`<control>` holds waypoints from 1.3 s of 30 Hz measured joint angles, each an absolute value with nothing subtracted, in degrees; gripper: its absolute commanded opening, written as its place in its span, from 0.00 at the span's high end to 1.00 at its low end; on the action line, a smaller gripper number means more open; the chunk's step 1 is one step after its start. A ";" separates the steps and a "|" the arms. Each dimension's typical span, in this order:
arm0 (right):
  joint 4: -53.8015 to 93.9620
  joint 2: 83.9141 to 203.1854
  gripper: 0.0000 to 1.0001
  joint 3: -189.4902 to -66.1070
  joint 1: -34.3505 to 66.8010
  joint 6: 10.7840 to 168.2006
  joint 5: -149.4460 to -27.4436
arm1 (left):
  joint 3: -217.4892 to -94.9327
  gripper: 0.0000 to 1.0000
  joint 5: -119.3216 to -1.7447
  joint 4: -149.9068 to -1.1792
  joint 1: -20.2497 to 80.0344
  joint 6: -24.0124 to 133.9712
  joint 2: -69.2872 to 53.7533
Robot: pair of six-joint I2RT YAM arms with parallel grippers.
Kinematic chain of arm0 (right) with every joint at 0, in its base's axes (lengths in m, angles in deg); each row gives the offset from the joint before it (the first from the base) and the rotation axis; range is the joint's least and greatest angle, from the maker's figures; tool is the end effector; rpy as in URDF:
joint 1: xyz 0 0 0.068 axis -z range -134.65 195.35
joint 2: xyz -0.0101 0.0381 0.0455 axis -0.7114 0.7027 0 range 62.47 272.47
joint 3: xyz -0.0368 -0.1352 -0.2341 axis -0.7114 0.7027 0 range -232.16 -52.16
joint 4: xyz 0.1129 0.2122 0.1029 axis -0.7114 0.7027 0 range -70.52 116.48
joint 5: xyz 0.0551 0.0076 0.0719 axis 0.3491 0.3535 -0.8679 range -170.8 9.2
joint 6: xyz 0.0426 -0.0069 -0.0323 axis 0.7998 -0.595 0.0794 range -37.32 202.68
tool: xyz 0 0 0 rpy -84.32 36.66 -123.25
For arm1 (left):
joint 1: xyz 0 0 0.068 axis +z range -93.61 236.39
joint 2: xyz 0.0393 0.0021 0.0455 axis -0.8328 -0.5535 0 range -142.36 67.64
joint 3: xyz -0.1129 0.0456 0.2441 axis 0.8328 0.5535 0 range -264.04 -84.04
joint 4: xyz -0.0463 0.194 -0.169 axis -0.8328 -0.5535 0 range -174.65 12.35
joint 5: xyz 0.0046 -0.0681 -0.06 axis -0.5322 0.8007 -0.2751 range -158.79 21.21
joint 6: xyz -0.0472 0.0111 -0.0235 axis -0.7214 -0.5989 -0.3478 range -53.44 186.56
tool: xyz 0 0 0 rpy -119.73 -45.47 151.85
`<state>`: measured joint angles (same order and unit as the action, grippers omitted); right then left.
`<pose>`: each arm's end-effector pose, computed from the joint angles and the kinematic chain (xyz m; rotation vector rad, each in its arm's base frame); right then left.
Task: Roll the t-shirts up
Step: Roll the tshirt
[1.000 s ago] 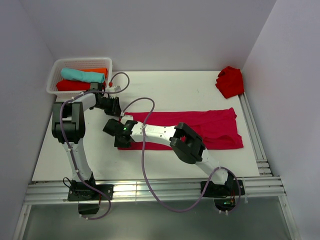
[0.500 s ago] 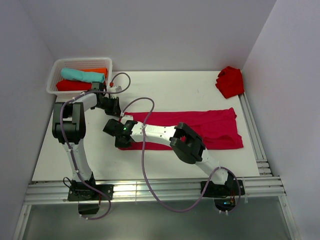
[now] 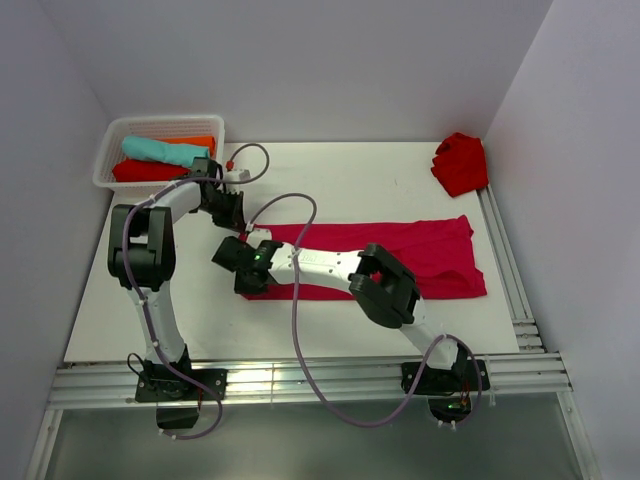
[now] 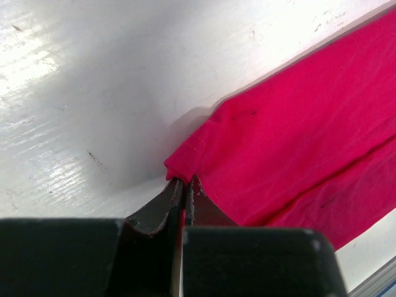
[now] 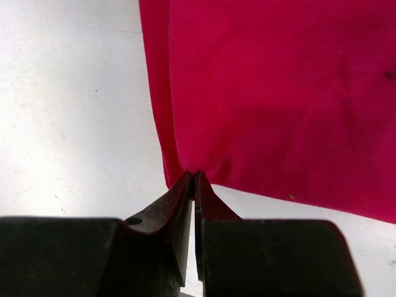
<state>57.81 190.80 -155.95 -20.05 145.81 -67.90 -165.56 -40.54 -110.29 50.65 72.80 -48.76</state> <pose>0.2075 0.4342 0.1767 0.0203 2.7018 0.4545 0.4091 -0.0580 0.1618 0.4120 2.6446 -0.6704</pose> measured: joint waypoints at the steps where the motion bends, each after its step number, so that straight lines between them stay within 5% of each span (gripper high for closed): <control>1: 57.55 190.32 0.91 -155.36 -19.97 145.81 -67.88 | -165.86 1.00 -41.00 -110.55 50.35 72.76 -48.63; 32: 46.84 177.08 0.91 -132.81 -17.78 149.42 -66.43 | -176.44 0.99 -50.84 -116.74 38.76 70.18 -51.08; 39: 45.96 176.92 0.83 -131.21 -17.69 150.47 -66.45 | -176.64 0.90 -52.59 -116.72 37.19 69.96 -53.24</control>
